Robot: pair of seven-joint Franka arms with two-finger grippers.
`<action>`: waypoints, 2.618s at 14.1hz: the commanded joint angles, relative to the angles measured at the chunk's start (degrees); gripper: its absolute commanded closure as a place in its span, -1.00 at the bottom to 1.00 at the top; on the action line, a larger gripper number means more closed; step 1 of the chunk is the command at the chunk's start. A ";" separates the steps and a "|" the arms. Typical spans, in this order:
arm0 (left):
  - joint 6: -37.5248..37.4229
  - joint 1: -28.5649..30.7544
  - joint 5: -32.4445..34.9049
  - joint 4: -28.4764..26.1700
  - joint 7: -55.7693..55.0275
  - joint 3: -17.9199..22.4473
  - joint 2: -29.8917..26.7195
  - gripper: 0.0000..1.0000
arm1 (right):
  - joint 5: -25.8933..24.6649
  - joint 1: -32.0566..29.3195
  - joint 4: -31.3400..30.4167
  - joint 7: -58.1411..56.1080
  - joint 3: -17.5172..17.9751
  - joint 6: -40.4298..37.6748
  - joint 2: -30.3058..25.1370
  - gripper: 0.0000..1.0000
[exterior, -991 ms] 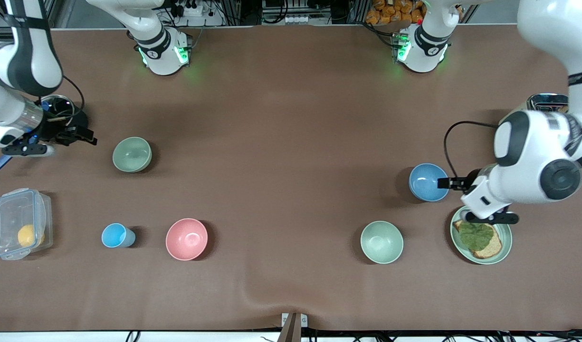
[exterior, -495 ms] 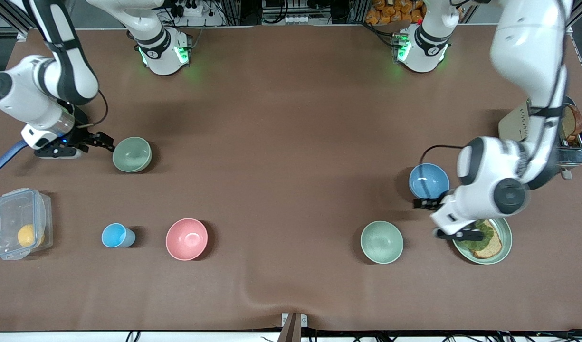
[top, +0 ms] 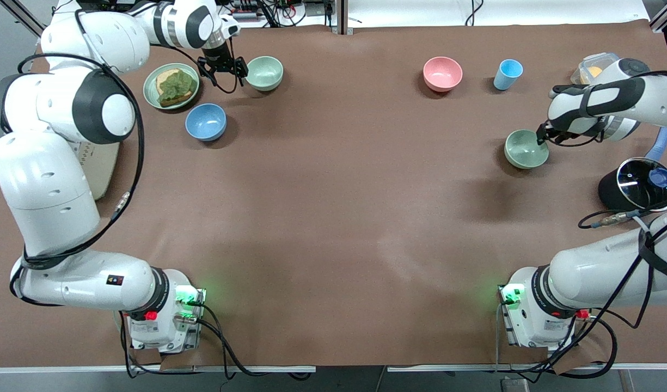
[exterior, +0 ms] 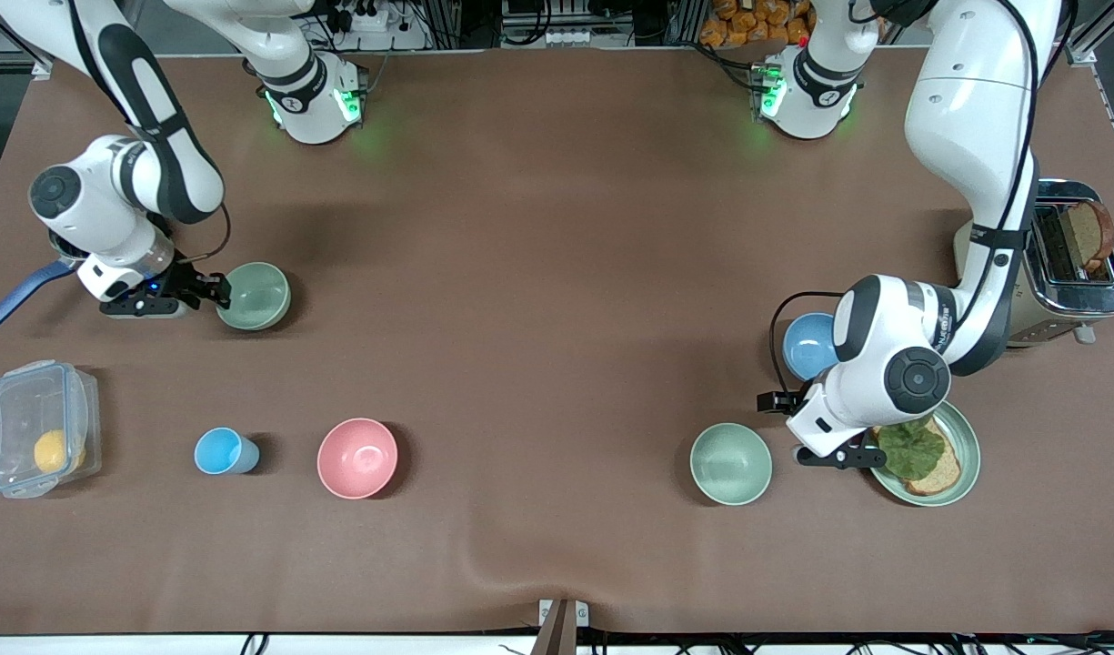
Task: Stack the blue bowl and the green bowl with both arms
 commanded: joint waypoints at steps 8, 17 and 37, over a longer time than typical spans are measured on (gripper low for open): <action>-1.33 0.14 0.77 -10.47 -4.74 -0.14 -6.90 -1.00 | 1.47 1.14 9.13 16.69 7.07 -22.75 -2.38 1.00; 19.93 -0.03 0.77 -26.99 -5.18 0.04 -9.81 -1.00 | 13.32 1.22 14.60 52.89 31.57 -27.46 -4.67 1.00; 9.06 4.71 -4.66 -32.46 -5.01 -3.90 -26.32 1.00 | 11.58 19.68 16.54 85.44 38.98 5.50 15.28 0.28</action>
